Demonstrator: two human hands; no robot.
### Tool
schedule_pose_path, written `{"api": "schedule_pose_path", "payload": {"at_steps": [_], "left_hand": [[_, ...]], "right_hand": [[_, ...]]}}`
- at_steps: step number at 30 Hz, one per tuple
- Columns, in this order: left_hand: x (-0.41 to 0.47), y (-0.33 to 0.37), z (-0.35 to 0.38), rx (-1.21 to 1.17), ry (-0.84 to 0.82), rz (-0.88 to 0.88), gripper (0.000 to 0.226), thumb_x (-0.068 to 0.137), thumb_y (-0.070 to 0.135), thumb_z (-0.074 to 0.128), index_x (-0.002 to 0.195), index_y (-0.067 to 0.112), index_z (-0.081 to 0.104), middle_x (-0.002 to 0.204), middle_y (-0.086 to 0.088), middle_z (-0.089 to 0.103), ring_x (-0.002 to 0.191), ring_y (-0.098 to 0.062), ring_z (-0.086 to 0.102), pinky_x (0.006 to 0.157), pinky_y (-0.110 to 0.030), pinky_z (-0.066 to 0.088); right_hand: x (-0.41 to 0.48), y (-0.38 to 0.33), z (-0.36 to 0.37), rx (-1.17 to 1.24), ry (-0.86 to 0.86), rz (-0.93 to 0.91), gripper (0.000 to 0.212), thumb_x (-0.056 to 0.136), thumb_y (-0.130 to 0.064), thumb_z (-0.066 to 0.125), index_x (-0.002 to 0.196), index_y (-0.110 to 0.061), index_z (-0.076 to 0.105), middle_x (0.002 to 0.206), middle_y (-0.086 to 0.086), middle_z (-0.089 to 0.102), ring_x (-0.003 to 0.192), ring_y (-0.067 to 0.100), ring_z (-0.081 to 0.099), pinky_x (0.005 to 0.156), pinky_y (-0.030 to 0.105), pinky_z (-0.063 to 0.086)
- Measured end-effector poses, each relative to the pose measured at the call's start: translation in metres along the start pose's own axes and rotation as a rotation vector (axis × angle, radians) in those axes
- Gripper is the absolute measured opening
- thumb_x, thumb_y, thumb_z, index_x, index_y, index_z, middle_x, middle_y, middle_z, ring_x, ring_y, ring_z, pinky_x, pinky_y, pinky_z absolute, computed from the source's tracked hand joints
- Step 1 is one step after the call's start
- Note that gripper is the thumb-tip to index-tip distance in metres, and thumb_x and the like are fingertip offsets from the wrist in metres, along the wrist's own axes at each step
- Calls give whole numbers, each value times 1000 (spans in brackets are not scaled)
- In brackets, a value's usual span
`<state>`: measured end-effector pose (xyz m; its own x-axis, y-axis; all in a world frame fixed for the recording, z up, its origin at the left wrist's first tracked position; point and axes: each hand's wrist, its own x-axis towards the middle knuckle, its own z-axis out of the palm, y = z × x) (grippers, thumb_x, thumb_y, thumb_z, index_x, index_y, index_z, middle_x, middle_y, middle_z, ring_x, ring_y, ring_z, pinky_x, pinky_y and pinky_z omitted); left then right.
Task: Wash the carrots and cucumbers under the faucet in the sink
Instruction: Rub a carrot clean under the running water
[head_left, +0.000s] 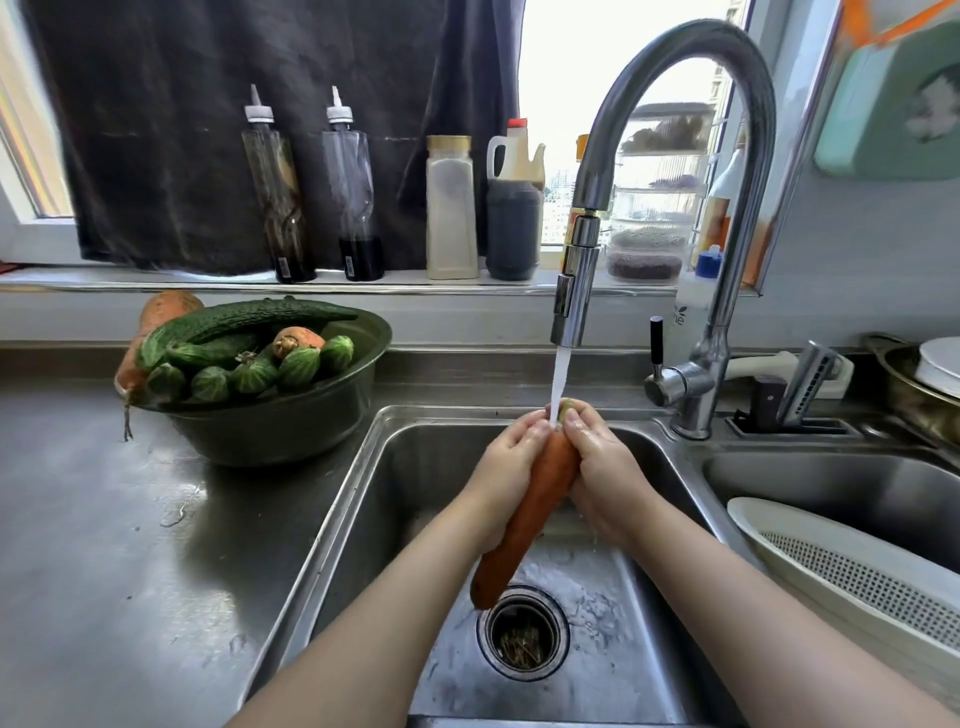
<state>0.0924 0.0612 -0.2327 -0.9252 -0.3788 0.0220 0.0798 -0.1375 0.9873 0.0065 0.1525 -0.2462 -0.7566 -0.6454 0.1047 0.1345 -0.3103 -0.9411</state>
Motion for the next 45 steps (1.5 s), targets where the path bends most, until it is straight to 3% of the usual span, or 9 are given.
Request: {"api": "schedule_pose_path", "payload": {"at_steps": [4, 10, 18, 24, 27, 31, 36, 41, 45], "left_hand": [[2, 0, 0, -25, 117, -68, 33, 108, 45, 45, 124, 29, 68, 109, -12, 76, 89, -24, 74, 72, -37, 63], [-1, 2, -14, -13, -185, -117, 30, 108, 31, 50, 138, 33, 54, 127, -5, 70, 113, -23, 71, 92, -36, 60], [7, 1, -1, -98, 171, -57, 30, 105, 40, 52, 113, 19, 71, 92, -12, 74, 77, -22, 70, 69, -34, 59], [6, 8, -16, -174, 9, -171, 41, 111, 40, 40, 129, 13, 64, 113, -15, 76, 103, -29, 74, 94, -46, 59], [6, 6, -16, -100, -95, -138, 34, 112, 32, 39, 138, 18, 58, 130, -12, 70, 119, -31, 68, 103, -53, 54], [8, 6, 2, 113, 103, -20, 22, 110, 29, 43, 115, 25, 64, 114, -1, 71, 104, -14, 69, 94, -36, 57], [10, 6, -4, 104, 205, 48, 25, 108, 33, 50, 97, 25, 71, 93, 8, 73, 83, -2, 69, 69, -13, 53], [13, 5, -26, 86, -78, -31, 31, 109, 23, 48, 129, 11, 67, 106, -1, 76, 97, -14, 70, 87, -30, 57], [11, 2, -14, 39, 65, -42, 21, 105, 25, 58, 118, 18, 71, 111, -2, 76, 108, -18, 70, 96, -32, 56]], "right_hand": [[-2, 0, 6, -12, -45, 38, 21, 110, -26, 44, 118, -21, 63, 103, 13, 73, 87, 26, 68, 72, 40, 55], [-1, 3, 0, -65, 47, 30, 22, 110, -28, 44, 117, -18, 63, 100, 12, 72, 84, 21, 68, 70, 35, 57], [-2, 2, 4, 135, -58, 141, 33, 108, -16, 43, 140, -18, 49, 124, 18, 71, 111, 30, 71, 87, 42, 58], [-4, 11, 7, -68, -4, 311, 60, 98, -66, 45, 131, -21, 65, 119, 12, 75, 113, 30, 72, 105, 53, 52], [-3, 10, 2, -86, 57, 279, 61, 98, -70, 40, 122, -21, 68, 108, 15, 77, 103, 34, 74, 94, 54, 58], [-2, 9, -2, -211, 87, 231, 58, 99, -72, 36, 124, -29, 65, 101, 17, 78, 86, 34, 76, 67, 44, 62], [-1, 14, -4, -383, 45, 56, 79, 80, -89, 43, 138, -37, 58, 130, 3, 69, 124, 26, 64, 110, 56, 47], [-3, 5, -5, -460, 56, -45, 56, 97, -70, 38, 124, -30, 68, 109, 5, 76, 101, 23, 74, 95, 53, 57], [-4, 2, -9, -388, 36, 59, 54, 106, -58, 33, 128, -21, 66, 97, 14, 78, 80, 29, 76, 65, 40, 61]]}}
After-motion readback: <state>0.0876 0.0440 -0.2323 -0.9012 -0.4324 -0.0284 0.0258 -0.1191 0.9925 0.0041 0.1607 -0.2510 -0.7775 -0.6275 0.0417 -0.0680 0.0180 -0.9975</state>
